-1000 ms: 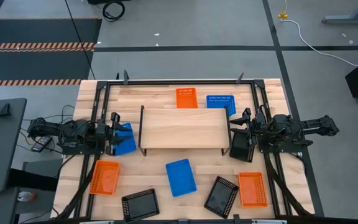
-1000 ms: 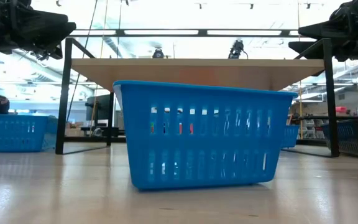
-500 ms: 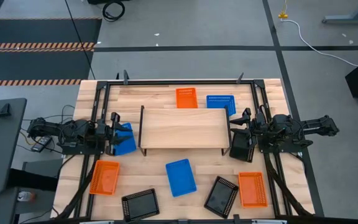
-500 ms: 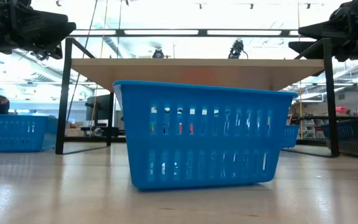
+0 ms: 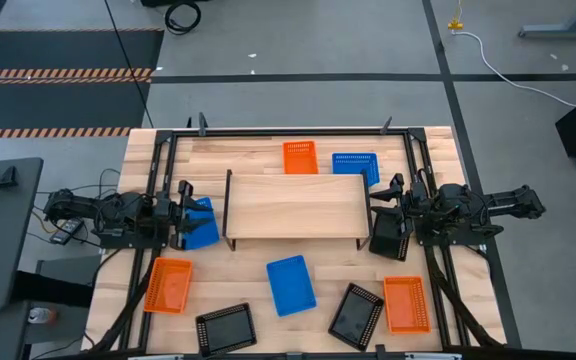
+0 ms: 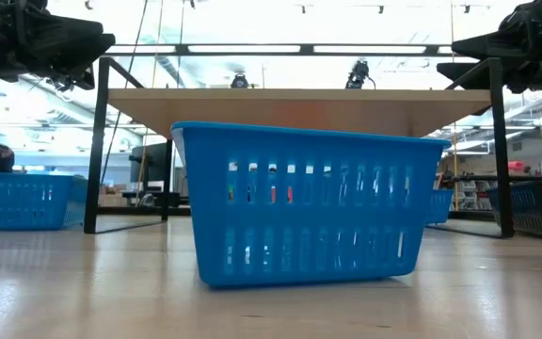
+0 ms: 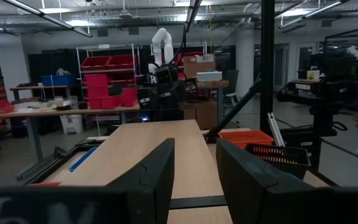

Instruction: Stack baskets on shelf by color

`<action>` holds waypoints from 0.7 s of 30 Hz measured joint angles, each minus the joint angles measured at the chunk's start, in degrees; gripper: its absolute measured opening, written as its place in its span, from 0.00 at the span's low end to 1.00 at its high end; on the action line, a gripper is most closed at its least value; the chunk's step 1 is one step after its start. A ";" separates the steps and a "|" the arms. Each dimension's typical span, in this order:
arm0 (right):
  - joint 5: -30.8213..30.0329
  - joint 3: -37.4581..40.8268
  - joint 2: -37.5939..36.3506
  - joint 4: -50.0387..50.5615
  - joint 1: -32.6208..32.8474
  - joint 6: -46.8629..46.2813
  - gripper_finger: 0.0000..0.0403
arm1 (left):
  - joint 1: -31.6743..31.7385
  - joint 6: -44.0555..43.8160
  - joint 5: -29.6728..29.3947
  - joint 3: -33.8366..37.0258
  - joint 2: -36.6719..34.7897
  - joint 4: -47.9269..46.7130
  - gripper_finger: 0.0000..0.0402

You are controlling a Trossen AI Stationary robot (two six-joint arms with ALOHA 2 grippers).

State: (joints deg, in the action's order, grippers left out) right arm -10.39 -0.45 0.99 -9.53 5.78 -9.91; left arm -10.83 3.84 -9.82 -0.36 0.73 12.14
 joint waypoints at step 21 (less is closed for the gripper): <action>-0.24 0.02 0.02 -9.32 0.00 -0.73 0.48 | -0.04 -9.43 -3.21 -0.02 0.00 3.61 0.32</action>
State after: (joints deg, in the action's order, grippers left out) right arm -10.64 -0.43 1.02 -18.85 5.78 -10.63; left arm -10.87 -5.58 -13.04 -0.38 0.73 15.75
